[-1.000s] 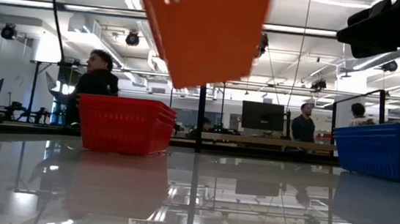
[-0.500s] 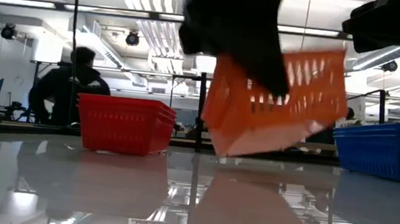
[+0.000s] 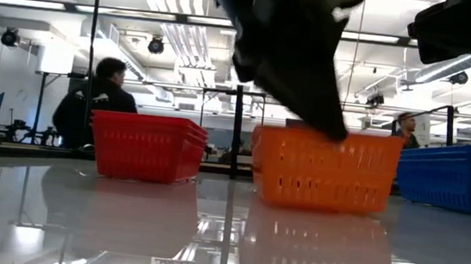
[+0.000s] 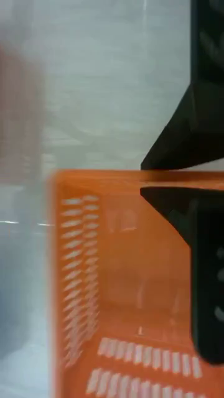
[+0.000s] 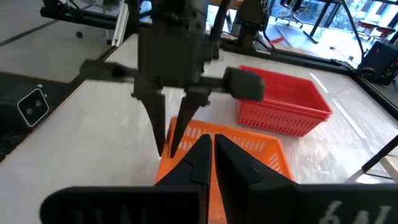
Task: Stack baskets on shelf by color
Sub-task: Stack the top orange basket on top of the bottom stacked orange baskets
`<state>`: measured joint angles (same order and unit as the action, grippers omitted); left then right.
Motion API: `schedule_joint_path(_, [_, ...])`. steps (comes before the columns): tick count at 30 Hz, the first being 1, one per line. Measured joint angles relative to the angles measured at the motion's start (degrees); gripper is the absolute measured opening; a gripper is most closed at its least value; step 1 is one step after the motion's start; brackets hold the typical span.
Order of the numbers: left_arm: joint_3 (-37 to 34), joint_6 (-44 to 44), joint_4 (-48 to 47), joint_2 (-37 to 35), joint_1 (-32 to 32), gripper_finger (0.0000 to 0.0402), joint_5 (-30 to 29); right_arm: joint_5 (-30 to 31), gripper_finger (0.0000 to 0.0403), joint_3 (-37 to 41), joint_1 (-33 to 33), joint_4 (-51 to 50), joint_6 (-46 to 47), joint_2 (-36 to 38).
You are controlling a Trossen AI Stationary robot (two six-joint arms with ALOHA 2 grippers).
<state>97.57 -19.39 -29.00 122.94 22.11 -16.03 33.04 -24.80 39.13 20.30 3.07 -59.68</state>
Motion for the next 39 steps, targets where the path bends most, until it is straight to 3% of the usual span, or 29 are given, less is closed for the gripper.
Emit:
schedule_joint_path(7, [-0.8,7.2,-0.7,-5.3,0.0,0.0092,-0.4,-0.5,0.0013,-0.3,0.0,-0.1,2.2,0.0])
schedule_joint_path(12, [-8.0,9.3,4.1,-13.6,0.8,0.0077,-2.4,-0.5,0.0013,-2.2,0.0,-0.3,3.6,0.0])
schedule_joint_path(15, [-17.8,9.4,14.8,-19.5,1.3,0.0051,-3.0,-0.5,0.0013,-3.7,0.0,-0.3,3.4,0.0])
schedule_joint_path(20, [-38.0,10.1,42.1,-28.9,1.2,0.0007,-1.9,-0.5,0.0013,-7.1,0.0,-0.3,1.9,-1.9])
schedule_joint_path(29, [-67.7,18.3,85.0,-38.7,0.4,0.0001,-0.1,0.1,0.0013,-17.0,-0.2,-2.8,3.2,-12.3])
schedule_joint_path(34, [-76.9,18.3,94.9,-41.9,-0.4,0.0,-0.5,2.1,0.0013,-25.9,-0.2,-15.6,11.7,-17.6])
schedule_joint_path(39, [-80.4,18.3,97.9,-43.2,-0.4,0.0,-0.5,2.9,0.0026,-35.6,-0.2,-35.2,23.0,-23.7])
